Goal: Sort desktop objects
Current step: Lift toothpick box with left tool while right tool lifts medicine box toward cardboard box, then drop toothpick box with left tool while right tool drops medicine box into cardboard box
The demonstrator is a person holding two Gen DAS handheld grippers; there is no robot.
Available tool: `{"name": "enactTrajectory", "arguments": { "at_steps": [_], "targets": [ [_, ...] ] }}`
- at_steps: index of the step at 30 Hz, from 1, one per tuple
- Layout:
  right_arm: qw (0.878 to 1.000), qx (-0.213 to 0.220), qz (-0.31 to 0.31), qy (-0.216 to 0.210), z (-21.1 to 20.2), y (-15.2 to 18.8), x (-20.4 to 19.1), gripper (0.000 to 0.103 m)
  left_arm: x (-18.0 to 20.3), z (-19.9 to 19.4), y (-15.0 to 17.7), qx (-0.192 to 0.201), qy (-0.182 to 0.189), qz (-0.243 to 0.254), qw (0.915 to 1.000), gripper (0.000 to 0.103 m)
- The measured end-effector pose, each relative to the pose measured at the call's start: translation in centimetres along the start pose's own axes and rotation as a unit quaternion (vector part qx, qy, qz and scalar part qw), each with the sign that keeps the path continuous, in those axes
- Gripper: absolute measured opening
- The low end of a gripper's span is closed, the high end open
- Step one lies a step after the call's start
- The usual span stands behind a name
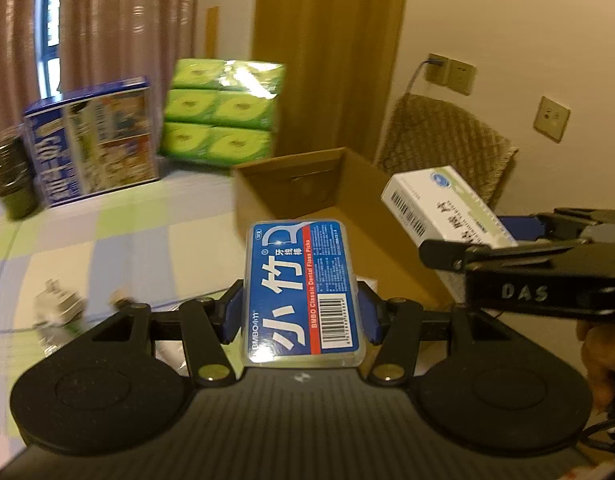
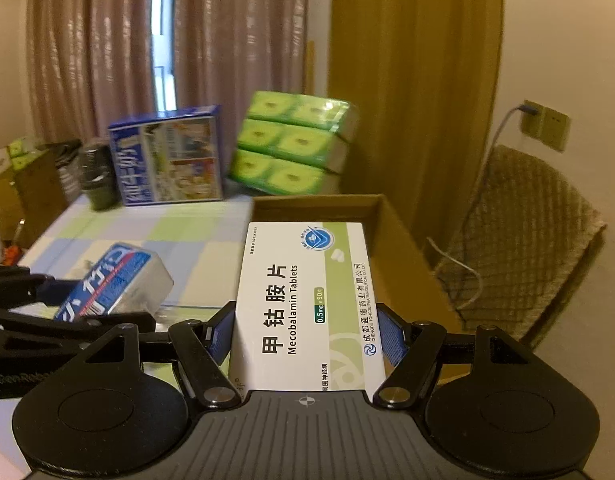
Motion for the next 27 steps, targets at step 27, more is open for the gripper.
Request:
{"name": "enactTrajectory", "arguments": {
  "at_steps": [27],
  "targets": [
    [0.998, -0.024, 0.042, 0.03, 6.0, -0.6, 8.3, 0.068, 3.6, 10.7, -2.2, -0.03, 0.027, 0.033, 0.9986, 0.053]
  ]
}}
Point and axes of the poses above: each gripper's, at about its wrist camera, not at the fingertips, and z roughly the way its jaws point, x to its right, y to its underside, the point moved 1 cm from there along z, roughly the way its jaws point, and after that the axes turned 3 degrees about z, right-handed, at the moved point
